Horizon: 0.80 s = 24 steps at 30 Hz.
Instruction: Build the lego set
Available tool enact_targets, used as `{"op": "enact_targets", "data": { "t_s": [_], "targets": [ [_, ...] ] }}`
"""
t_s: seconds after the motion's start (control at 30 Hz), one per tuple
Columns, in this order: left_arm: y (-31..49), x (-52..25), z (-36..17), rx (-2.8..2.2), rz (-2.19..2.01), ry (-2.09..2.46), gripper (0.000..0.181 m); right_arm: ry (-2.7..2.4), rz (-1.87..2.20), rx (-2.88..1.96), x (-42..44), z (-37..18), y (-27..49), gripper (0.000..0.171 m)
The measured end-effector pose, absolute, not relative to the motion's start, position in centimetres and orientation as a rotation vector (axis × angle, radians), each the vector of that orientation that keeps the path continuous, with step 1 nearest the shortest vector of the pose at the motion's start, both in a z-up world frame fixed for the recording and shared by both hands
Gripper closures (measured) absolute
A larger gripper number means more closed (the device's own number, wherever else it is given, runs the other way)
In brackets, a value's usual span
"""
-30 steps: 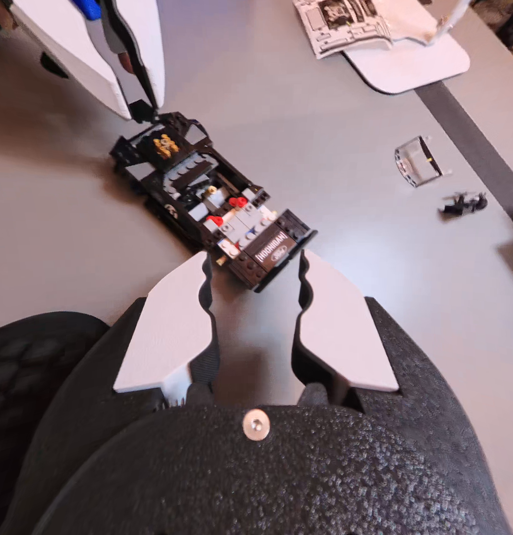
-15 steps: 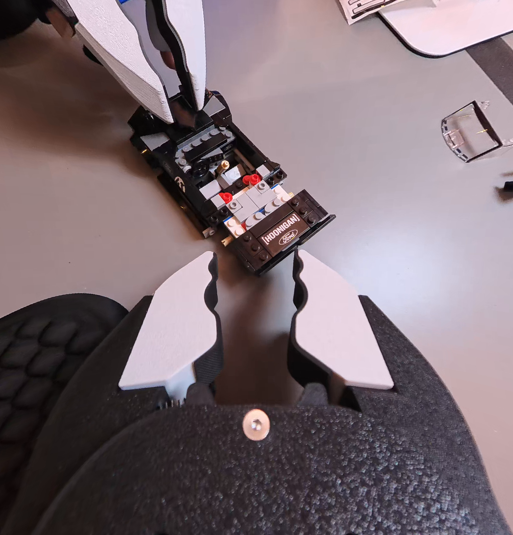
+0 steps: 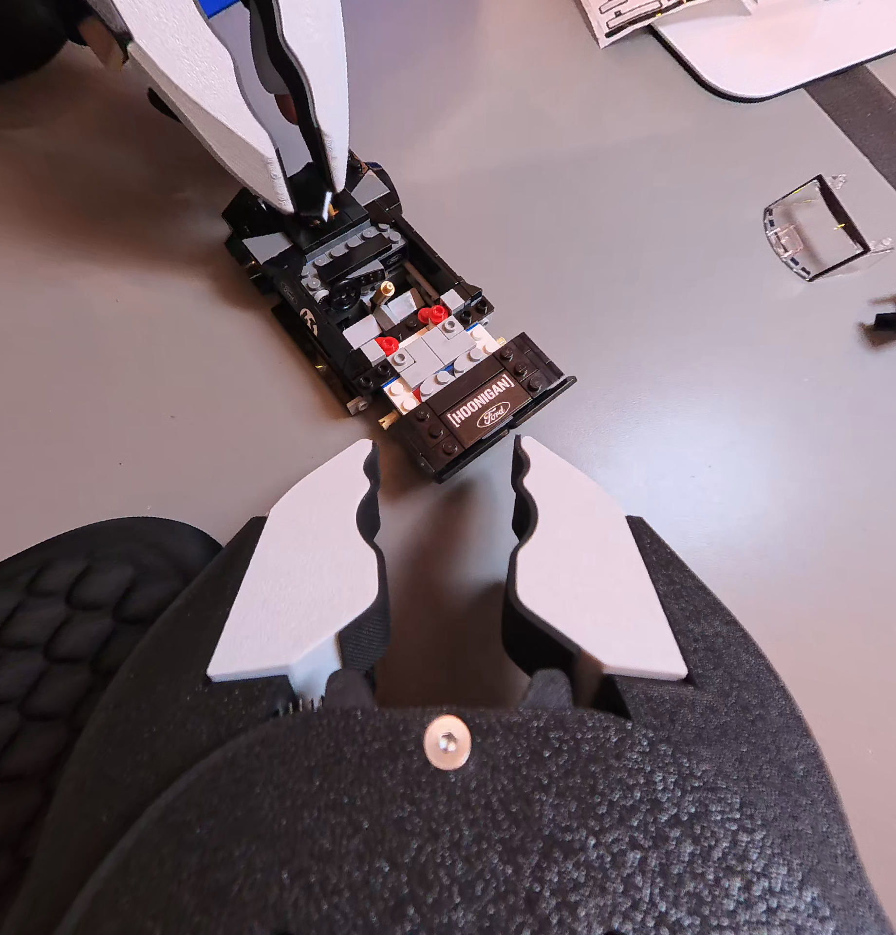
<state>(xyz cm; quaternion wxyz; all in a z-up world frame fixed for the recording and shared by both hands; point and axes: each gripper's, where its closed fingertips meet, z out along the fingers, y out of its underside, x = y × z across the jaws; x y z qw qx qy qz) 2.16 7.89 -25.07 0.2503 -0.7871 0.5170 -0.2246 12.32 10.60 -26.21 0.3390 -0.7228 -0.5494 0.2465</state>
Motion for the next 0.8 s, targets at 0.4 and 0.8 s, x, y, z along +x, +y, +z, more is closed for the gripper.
{"op": "enact_targets", "data": {
  "t_s": [0.4, 0.8],
  "targets": [
    [7.95, 1.96, -24.78, -2.104, -0.589, 1.42, 0.161, -1.412, 0.647, -1.876, 12.46, -25.9, 10.75, 0.121],
    [8.35, 2.45, -25.13, -2.136, -0.589, 1.477, 0.165, -1.407, 0.644, -1.873, 12.72, -25.8, 10.76, 0.121]
  ]
}}
